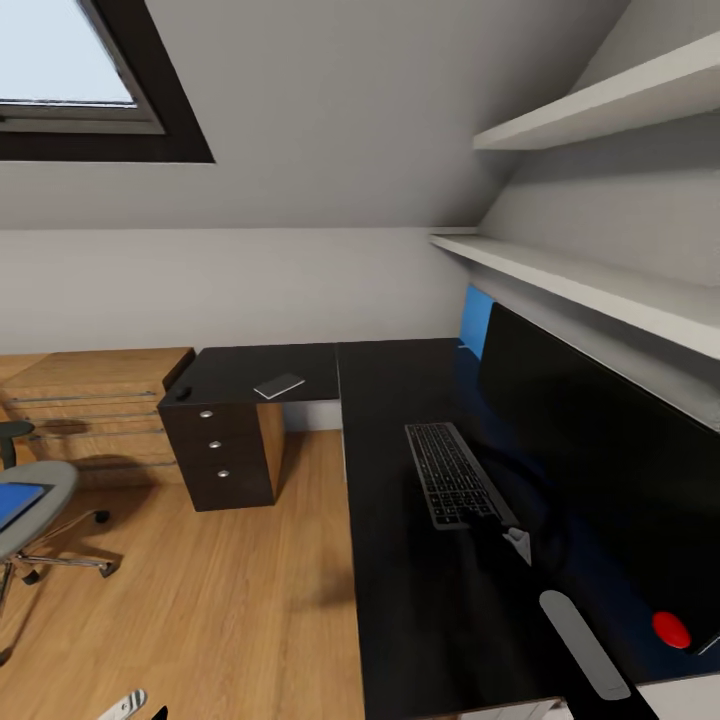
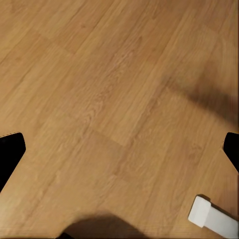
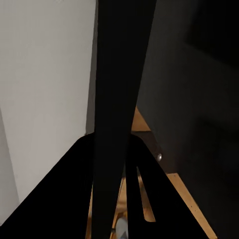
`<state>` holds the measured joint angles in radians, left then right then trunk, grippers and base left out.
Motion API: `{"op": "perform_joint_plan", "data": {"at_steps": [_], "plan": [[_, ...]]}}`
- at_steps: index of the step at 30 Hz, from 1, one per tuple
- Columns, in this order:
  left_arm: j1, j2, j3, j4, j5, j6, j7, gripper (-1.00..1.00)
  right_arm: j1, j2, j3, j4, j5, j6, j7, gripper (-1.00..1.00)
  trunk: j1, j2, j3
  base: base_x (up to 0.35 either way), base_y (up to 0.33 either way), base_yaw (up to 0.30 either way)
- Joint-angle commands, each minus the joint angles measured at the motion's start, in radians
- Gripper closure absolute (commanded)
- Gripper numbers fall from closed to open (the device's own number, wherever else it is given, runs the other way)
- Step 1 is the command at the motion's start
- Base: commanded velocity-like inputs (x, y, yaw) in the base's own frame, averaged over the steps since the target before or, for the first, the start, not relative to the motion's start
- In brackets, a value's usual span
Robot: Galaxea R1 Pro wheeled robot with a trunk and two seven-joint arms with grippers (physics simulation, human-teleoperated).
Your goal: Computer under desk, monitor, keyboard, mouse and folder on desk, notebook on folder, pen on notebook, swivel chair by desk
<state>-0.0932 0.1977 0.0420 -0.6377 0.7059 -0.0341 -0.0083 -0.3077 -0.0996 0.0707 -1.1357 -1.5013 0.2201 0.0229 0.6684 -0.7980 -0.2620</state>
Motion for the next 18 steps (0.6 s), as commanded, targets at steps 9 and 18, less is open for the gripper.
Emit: {"op": "perform_joint_plan", "data": {"at_steps": [9,18], "plan": [[0.000,0.003,0.003,-0.023,0.012,-0.002,-0.001,-1.00,-0.001,0.000,0.003,0.007,-0.007,0.001,0.005,1.00,0.000,-0.001,-0.001,0.000,-0.149,0.000],[0.000,0.002,0.004,-0.058,0.013,0.000,0.002,-1.00,-0.001,0.000,0.003,0.020,-0.005,0.001,0.005,1.00,0.027,-0.050,-0.023,0.000,-0.007,0.000]]}}
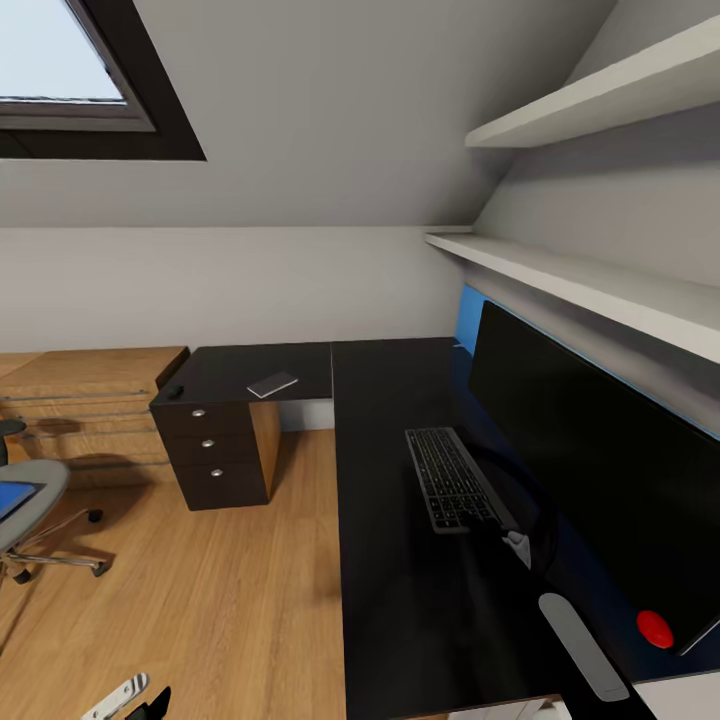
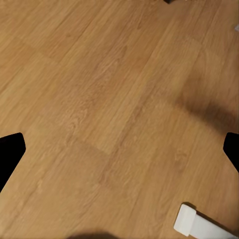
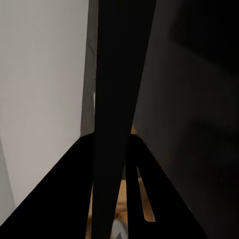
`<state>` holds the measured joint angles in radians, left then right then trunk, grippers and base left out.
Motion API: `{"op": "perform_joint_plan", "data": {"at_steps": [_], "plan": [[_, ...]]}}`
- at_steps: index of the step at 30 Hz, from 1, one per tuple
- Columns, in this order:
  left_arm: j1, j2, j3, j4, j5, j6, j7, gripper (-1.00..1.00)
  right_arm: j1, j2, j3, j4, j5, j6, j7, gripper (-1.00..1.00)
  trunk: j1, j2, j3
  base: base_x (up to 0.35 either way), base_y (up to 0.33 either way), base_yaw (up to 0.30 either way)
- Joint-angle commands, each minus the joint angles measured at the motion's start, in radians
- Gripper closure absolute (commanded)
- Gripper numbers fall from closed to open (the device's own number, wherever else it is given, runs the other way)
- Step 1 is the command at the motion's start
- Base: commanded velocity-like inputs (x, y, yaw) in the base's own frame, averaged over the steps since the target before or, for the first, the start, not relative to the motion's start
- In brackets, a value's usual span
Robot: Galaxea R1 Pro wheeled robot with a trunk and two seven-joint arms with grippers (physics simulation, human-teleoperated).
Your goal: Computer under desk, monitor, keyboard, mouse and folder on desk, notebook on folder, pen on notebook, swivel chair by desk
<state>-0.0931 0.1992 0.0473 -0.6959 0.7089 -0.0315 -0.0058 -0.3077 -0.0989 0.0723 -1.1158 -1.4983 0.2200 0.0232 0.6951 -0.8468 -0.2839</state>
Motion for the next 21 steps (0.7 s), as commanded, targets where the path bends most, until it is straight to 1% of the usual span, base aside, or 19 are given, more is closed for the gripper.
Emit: {"op": "perform_joint_plan", "data": {"at_steps": [1,21], "plan": [[0.000,0.000,-0.001,0.000,0.010,-0.002,-0.001,-1.00,-0.001,-0.001,0.001,0.000,-0.008,0.001,0.004,1.00,0.004,-0.008,-0.004,0.000,0.000,0.000],[0.000,0.001,0.000,-0.001,0.011,-0.002,0.000,-1.00,-0.001,0.002,0.004,0.001,-0.008,0.001,0.004,1.00,0.081,-0.148,-0.067,0.000,0.000,0.000]]}}
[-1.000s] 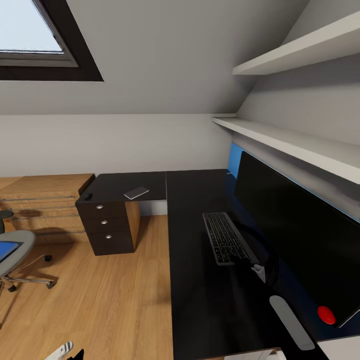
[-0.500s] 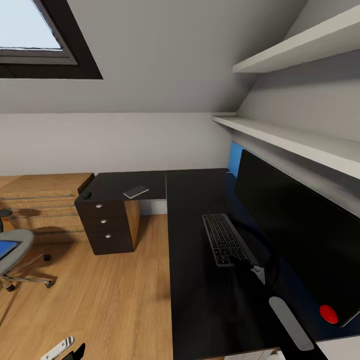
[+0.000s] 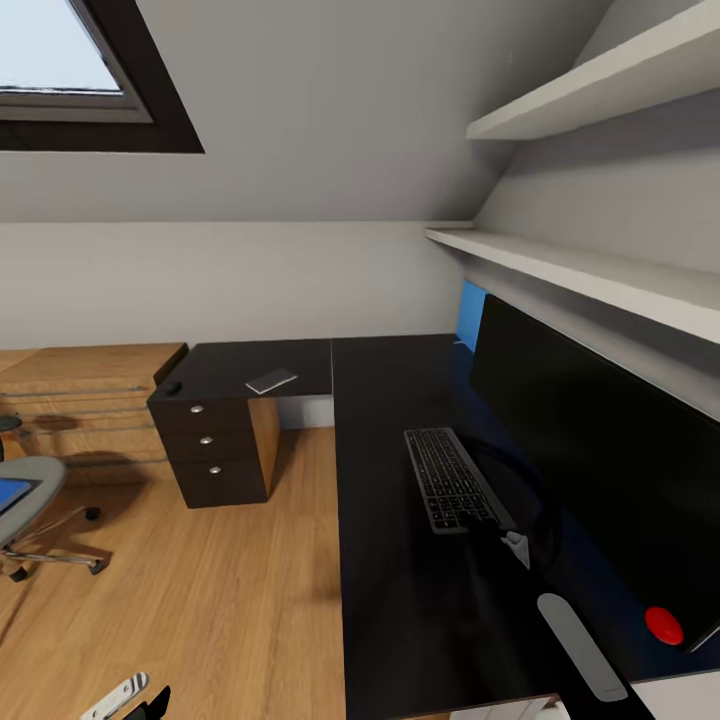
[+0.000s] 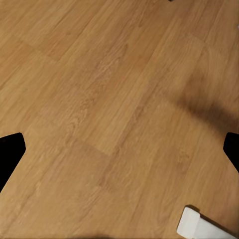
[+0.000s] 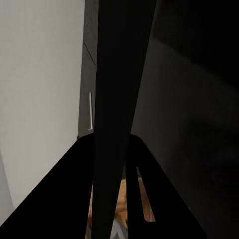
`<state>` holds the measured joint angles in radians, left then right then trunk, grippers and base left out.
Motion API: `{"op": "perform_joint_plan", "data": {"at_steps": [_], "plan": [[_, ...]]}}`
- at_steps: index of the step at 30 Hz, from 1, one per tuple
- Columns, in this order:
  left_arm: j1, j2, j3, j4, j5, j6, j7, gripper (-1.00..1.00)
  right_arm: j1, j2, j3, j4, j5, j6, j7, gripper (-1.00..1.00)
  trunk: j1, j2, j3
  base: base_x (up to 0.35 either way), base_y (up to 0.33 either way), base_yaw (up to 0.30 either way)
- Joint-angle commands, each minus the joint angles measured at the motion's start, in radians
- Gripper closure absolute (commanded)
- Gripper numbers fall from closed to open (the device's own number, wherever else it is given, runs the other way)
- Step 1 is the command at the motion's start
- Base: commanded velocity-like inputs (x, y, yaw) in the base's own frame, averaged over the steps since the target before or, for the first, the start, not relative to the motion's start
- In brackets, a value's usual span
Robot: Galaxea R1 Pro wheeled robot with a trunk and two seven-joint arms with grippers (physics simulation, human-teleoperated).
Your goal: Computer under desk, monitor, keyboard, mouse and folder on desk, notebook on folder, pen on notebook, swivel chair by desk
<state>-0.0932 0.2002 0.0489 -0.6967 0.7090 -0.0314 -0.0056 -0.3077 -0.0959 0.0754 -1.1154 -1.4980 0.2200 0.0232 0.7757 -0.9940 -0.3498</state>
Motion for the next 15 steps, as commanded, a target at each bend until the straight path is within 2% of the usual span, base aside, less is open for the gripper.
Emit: {"op": "perform_joint_plan", "data": {"at_steps": [1,15], "plan": [[0.000,0.000,-0.001,0.000,0.010,-0.002,-0.001,-1.00,-0.001,-0.001,0.001,0.000,-0.008,0.001,0.004,1.00,0.004,-0.008,-0.004,0.000,0.000,0.000],[0.000,0.000,-0.002,-0.001,0.010,-0.002,-0.001,-1.00,-0.001,-0.001,0.001,0.000,-0.008,0.001,0.004,1.00,0.058,-0.106,-0.048,0.000,0.000,0.000]]}}
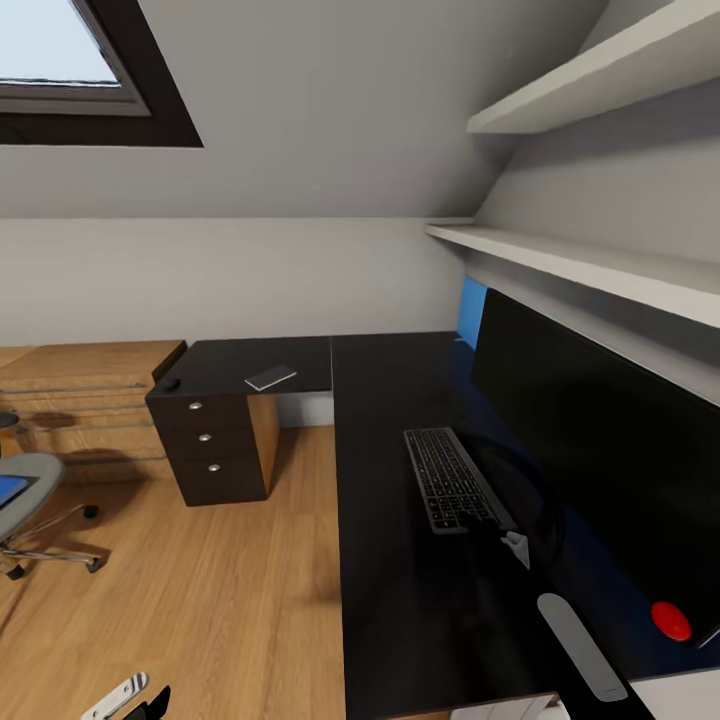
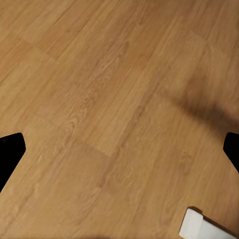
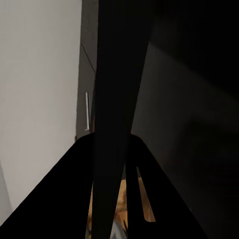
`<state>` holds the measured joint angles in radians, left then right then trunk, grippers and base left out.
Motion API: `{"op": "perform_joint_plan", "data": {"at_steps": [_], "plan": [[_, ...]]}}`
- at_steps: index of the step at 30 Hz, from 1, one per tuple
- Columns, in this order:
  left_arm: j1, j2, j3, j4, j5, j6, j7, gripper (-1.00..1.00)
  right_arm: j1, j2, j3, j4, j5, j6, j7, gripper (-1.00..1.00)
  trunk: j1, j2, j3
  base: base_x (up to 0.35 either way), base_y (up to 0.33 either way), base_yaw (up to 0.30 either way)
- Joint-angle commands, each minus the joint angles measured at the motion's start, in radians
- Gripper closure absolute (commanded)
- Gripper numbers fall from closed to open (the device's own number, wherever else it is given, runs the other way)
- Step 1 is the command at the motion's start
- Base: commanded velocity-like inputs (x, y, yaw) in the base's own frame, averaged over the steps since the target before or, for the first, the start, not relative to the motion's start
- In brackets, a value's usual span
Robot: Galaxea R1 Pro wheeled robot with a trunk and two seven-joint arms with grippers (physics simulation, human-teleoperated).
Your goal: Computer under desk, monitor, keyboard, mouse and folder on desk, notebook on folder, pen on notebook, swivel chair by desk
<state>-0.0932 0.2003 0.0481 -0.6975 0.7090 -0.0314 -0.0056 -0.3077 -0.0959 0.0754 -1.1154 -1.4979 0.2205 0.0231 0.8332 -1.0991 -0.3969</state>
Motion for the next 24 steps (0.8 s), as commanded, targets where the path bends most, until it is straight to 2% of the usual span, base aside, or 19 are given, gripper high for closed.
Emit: {"op": "perform_joint_plan", "data": {"at_steps": [1,24], "plan": [[0.000,0.000,-0.001,0.000,0.010,-0.002,-0.001,-1.00,-0.001,-0.001,0.001,0.000,-0.008,0.001,0.004,1.00,0.004,-0.008,-0.004,0.000,0.000,0.000],[0.000,-0.001,-0.002,0.000,0.010,-0.002,-0.001,-1.00,-0.001,-0.004,0.003,-0.001,-0.010,0.002,0.004,1.00,0.092,-0.169,-0.076,0.000,0.000,0.000]]}}
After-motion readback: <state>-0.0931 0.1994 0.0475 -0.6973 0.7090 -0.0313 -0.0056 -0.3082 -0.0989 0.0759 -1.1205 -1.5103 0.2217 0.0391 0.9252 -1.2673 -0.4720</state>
